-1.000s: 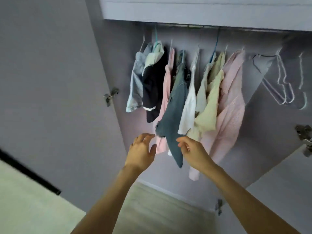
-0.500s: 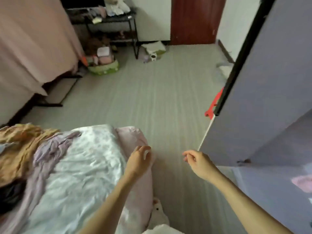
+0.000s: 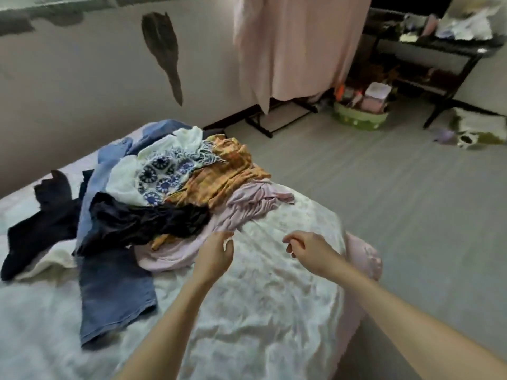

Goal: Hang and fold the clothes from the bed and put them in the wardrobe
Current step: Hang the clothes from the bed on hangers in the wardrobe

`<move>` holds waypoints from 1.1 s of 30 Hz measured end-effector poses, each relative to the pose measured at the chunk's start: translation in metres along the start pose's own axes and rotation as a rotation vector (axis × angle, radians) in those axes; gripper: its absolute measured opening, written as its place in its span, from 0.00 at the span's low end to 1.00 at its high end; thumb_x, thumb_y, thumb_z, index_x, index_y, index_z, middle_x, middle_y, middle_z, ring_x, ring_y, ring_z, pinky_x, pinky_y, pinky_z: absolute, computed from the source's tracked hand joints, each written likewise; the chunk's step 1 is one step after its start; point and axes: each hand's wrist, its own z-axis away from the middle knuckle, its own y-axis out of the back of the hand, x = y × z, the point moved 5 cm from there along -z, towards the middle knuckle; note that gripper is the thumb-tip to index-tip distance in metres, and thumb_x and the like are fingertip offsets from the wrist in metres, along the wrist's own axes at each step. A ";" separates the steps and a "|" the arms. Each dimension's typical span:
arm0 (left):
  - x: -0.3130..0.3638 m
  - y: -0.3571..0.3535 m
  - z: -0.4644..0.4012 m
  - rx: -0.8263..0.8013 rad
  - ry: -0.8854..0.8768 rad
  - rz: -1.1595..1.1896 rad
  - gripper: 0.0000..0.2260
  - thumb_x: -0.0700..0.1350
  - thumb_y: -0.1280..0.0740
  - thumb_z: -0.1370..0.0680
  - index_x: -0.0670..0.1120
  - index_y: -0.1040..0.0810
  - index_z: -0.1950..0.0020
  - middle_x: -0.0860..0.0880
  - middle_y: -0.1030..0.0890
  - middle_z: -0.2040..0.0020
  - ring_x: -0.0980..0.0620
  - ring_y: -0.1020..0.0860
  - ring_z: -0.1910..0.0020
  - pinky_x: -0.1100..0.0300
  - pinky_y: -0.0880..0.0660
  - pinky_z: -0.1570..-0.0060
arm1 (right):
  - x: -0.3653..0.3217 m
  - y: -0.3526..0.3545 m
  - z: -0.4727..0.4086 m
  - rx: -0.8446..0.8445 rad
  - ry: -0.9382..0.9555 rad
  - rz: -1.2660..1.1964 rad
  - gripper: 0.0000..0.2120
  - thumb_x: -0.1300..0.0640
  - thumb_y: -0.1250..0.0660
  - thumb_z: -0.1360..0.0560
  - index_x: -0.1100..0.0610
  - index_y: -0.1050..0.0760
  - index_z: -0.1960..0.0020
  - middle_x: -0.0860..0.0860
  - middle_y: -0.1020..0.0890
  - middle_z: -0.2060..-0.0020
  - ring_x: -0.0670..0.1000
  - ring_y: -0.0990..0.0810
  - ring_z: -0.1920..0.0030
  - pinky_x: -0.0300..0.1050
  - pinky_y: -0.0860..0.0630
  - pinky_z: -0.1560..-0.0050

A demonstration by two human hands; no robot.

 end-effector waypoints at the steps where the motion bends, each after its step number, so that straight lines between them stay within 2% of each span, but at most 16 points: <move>1: -0.015 0.005 -0.012 0.003 0.036 0.000 0.13 0.40 0.39 0.21 0.40 0.23 0.38 0.42 0.21 0.42 0.44 0.23 0.42 0.54 0.29 0.44 | -0.011 -0.009 -0.020 -0.034 0.026 0.025 0.13 0.60 0.46 0.20 0.57 0.23 0.44 0.47 0.22 0.57 0.48 0.24 0.54 0.39 0.29 0.52; 5: -0.082 0.020 -0.056 0.009 0.145 -0.092 0.16 0.42 0.41 0.21 0.42 0.27 0.34 0.43 0.26 0.37 0.45 0.27 0.39 0.55 0.32 0.43 | -0.037 -0.055 -0.096 -0.146 0.063 0.086 0.14 0.60 0.46 0.20 0.56 0.23 0.43 0.48 0.22 0.55 0.48 0.24 0.54 0.41 0.27 0.49; 9: -0.158 0.034 -0.093 0.032 0.278 -0.293 0.21 0.41 0.42 0.21 0.44 0.35 0.28 0.43 0.34 0.30 0.42 0.33 0.34 0.49 0.29 0.43 | -0.048 -0.110 -0.164 -0.241 0.139 0.160 0.15 0.60 0.47 0.20 0.59 0.24 0.42 0.50 0.21 0.54 0.51 0.24 0.52 0.46 0.27 0.49; 12: -0.212 0.038 -0.121 -0.007 0.373 -0.484 0.25 0.44 0.43 0.20 0.49 0.45 0.23 0.45 0.44 0.24 0.41 0.44 0.27 0.48 0.32 0.37 | -0.056 -0.153 -0.212 -0.292 0.189 0.211 0.16 0.60 0.48 0.21 0.58 0.25 0.39 0.53 0.20 0.44 0.52 0.24 0.47 0.43 0.30 0.51; 15: -0.250 0.033 -0.149 -0.073 0.405 -0.620 0.31 0.47 0.42 0.20 0.54 0.56 0.22 0.48 0.56 0.22 0.41 0.55 0.24 0.45 0.40 0.31 | -0.057 -0.189 -0.248 -0.316 0.215 0.234 0.18 0.60 0.48 0.21 0.54 0.27 0.36 0.54 0.21 0.42 0.55 0.24 0.41 0.48 0.28 0.44; 18: -0.275 0.026 -0.177 -0.119 0.449 -0.689 0.35 0.52 0.38 0.21 0.57 0.60 0.23 0.47 0.62 0.22 0.40 0.62 0.24 0.39 0.50 0.29 | -0.050 -0.211 -0.272 -0.326 0.234 0.235 0.17 0.59 0.48 0.20 0.54 0.29 0.35 0.54 0.21 0.43 0.56 0.24 0.43 0.51 0.27 0.45; 19: -0.285 0.027 -0.183 -0.119 0.498 -0.696 0.34 0.52 0.37 0.21 0.57 0.57 0.23 0.46 0.62 0.22 0.40 0.62 0.25 0.38 0.52 0.29 | -0.048 -0.214 -0.277 -0.324 0.233 0.229 0.17 0.59 0.48 0.20 0.54 0.30 0.34 0.54 0.21 0.43 0.56 0.24 0.43 0.50 0.27 0.45; 21: -0.304 0.031 -0.191 -0.094 0.585 -0.652 0.24 0.51 0.39 0.20 0.56 0.43 0.26 0.45 0.56 0.22 0.40 0.61 0.24 0.37 0.53 0.29 | -0.039 -0.219 -0.284 -0.322 0.235 0.221 0.17 0.59 0.48 0.20 0.54 0.31 0.33 0.54 0.21 0.42 0.56 0.23 0.46 0.49 0.27 0.46; 24: -0.314 0.036 -0.196 -0.008 0.535 -0.600 0.13 0.48 0.43 0.18 0.51 0.30 0.34 0.43 0.40 0.25 0.41 0.51 0.24 0.40 0.48 0.29 | -0.030 -0.220 -0.289 -0.326 0.220 0.194 0.18 0.59 0.48 0.20 0.53 0.33 0.31 0.54 0.22 0.42 0.54 0.23 0.47 0.52 0.26 0.46; 25: -0.308 0.038 -0.196 0.056 0.477 -0.568 0.11 0.47 0.44 0.18 0.49 0.28 0.37 0.43 0.32 0.30 0.41 0.42 0.26 0.42 0.45 0.31 | -0.028 -0.219 -0.291 -0.317 0.216 0.185 0.18 0.59 0.48 0.20 0.53 0.33 0.31 0.53 0.23 0.40 0.54 0.23 0.44 0.52 0.26 0.45; 26: -0.299 0.042 -0.194 0.141 0.421 -0.509 0.10 0.46 0.44 0.17 0.46 0.28 0.40 0.42 0.24 0.39 0.41 0.32 0.32 0.44 0.40 0.34 | -0.027 -0.218 -0.292 -0.311 0.218 0.182 0.18 0.59 0.47 0.20 0.52 0.34 0.31 0.53 0.24 0.38 0.53 0.25 0.42 0.52 0.27 0.43; 27: -0.287 0.046 -0.188 0.211 0.378 -0.423 0.09 0.45 0.44 0.18 0.44 0.28 0.42 0.41 0.19 0.49 0.40 0.25 0.43 0.47 0.34 0.43 | -0.026 -0.216 -0.293 -0.310 0.225 0.175 0.19 0.59 0.46 0.20 0.52 0.35 0.30 0.52 0.26 0.37 0.52 0.25 0.41 0.52 0.27 0.42; 28: -0.273 0.051 -0.180 0.266 0.351 -0.316 0.08 0.44 0.44 0.18 0.42 0.29 0.44 0.41 0.19 0.56 0.39 0.23 0.52 0.49 0.31 0.53 | -0.029 -0.213 -0.290 -0.309 0.236 0.151 0.20 0.59 0.45 0.21 0.51 0.37 0.29 0.51 0.28 0.35 0.51 0.26 0.40 0.52 0.27 0.42; 30: -0.247 0.055 -0.159 0.328 0.310 -0.096 0.06 0.44 0.42 0.18 0.43 0.30 0.47 0.42 0.22 0.63 0.37 0.23 0.61 0.49 0.31 0.63 | -0.037 -0.209 -0.286 -0.331 0.287 0.089 0.27 0.57 0.41 0.23 0.47 0.43 0.26 0.49 0.35 0.31 0.49 0.30 0.37 0.50 0.28 0.39; 32: -0.208 0.058 -0.137 0.366 0.206 0.045 0.05 0.45 0.41 0.19 0.43 0.30 0.49 0.44 0.22 0.63 0.40 0.22 0.61 0.49 0.27 0.62 | -0.049 -0.202 -0.275 -0.369 0.365 0.042 0.37 0.53 0.35 0.26 0.40 0.52 0.25 0.46 0.44 0.26 0.49 0.42 0.27 0.50 0.37 0.31; 33: -0.185 0.057 -0.128 0.369 0.144 0.113 0.04 0.45 0.41 0.20 0.44 0.30 0.50 0.48 0.22 0.64 0.45 0.22 0.61 0.52 0.27 0.60 | -0.056 -0.199 -0.268 -0.400 0.393 0.039 0.40 0.51 0.33 0.28 0.36 0.54 0.26 0.45 0.49 0.25 0.48 0.48 0.25 0.51 0.41 0.29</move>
